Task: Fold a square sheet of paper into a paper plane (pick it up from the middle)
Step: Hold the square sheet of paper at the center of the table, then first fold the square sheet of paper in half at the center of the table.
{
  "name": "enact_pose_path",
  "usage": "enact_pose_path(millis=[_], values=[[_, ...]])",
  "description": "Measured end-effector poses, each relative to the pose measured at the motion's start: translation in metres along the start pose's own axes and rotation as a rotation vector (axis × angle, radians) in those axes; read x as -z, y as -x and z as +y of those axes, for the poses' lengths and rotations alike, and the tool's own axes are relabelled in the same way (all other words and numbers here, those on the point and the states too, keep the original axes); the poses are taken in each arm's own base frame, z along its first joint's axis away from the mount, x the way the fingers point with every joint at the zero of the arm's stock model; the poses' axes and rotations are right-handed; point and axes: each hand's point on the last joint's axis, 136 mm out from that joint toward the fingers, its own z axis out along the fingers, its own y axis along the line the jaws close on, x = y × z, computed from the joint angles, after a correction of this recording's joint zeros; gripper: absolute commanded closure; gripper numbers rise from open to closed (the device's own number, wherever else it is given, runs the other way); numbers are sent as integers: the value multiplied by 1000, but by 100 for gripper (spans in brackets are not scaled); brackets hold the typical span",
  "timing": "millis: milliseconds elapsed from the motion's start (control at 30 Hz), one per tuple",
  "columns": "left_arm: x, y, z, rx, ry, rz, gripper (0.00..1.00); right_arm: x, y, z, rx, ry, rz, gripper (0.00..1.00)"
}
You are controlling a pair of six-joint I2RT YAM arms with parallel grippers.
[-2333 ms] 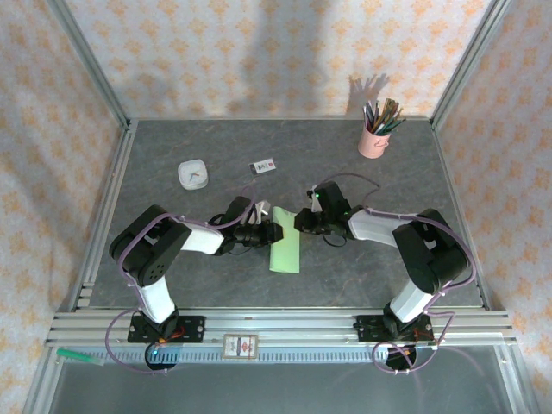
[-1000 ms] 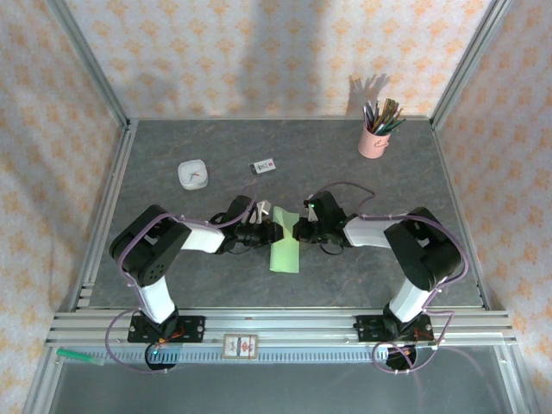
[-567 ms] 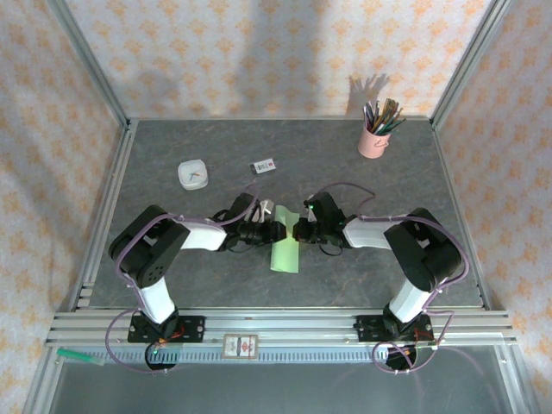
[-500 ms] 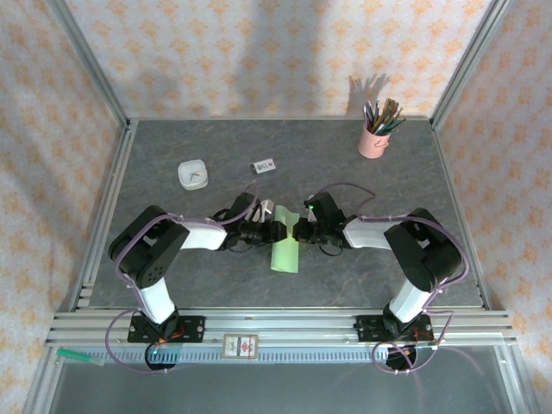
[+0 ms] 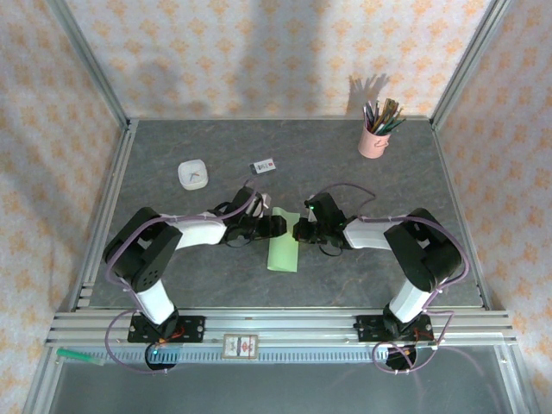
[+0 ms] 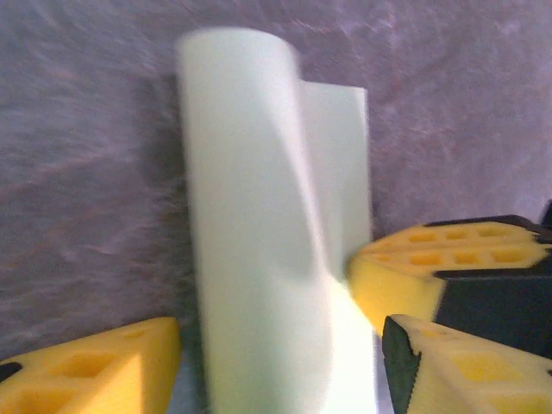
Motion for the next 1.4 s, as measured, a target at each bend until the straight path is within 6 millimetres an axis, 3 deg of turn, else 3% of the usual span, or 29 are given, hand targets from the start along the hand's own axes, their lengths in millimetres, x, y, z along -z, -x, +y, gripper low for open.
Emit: enact_pose_path(millis=[100, 167, 333, 467, 533, 733, 1100, 1400], values=[[9, 4, 11, 8, 56, -22, 35, 0, 0, 0, 0, 1, -1, 96], [17, 9, 8, 13, 55, -44, 43, 0, 0, 0, 0, 1, -2, 96], [40, 19, -32, 1, -60, -112, 67, 0, 0, 0, -3, 1, -2, 96], [34, 8, -58, -17, -147, -84, 75, 0, 0, 0, -2, 1, -4, 96], [22, 1, -59, -14, -150, -47, 77, 0, 0, -1, -3, 0, -4, 96], [-3, -8, -32, 23, -85, 9, 78, 0, 0, -1, -3, -2, -5, 97], [-12, -11, -3, 68, -57, 20, 78, -1, 0, -1, -2, -4, -5, 97], [-9, -9, -5, 61, -69, 13, 75, -1, 0, -1, -2, -5, -5, 97]])
